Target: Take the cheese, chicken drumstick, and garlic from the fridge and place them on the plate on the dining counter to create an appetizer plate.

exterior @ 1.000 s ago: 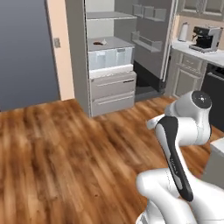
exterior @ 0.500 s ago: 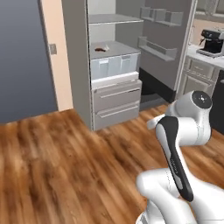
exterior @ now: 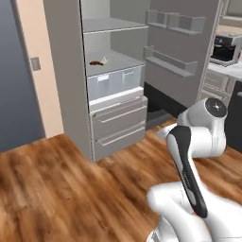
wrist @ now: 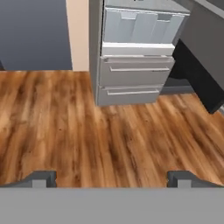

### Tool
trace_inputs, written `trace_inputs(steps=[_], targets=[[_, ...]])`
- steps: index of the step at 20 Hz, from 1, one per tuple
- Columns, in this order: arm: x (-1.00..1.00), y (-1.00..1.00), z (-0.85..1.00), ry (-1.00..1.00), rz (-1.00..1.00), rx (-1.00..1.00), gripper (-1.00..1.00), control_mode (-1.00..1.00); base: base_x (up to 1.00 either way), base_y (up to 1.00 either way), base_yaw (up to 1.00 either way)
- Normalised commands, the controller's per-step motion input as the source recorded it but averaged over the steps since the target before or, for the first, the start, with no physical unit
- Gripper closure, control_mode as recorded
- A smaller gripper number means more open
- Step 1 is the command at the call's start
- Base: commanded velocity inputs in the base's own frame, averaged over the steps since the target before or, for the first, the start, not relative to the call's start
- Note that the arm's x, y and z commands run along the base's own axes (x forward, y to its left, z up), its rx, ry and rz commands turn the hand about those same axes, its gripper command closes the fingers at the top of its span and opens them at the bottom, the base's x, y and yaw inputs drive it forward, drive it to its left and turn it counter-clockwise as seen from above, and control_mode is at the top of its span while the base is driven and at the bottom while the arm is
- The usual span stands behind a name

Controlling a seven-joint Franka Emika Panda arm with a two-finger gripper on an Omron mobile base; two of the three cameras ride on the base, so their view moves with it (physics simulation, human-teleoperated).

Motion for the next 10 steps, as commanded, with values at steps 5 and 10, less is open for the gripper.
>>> trace_inputs(steps=[5, 10], targets=[[0.0, 0.0, 0.0, 0.0, 0.0, 0.0, -1.0, 1.0, 1.0, -0.41, -0.19], [0.0, 0.0, 0.0, 0.0, 0.0, 0.0, -1.0, 1.0, 1.0, -0.71, 0.06]])
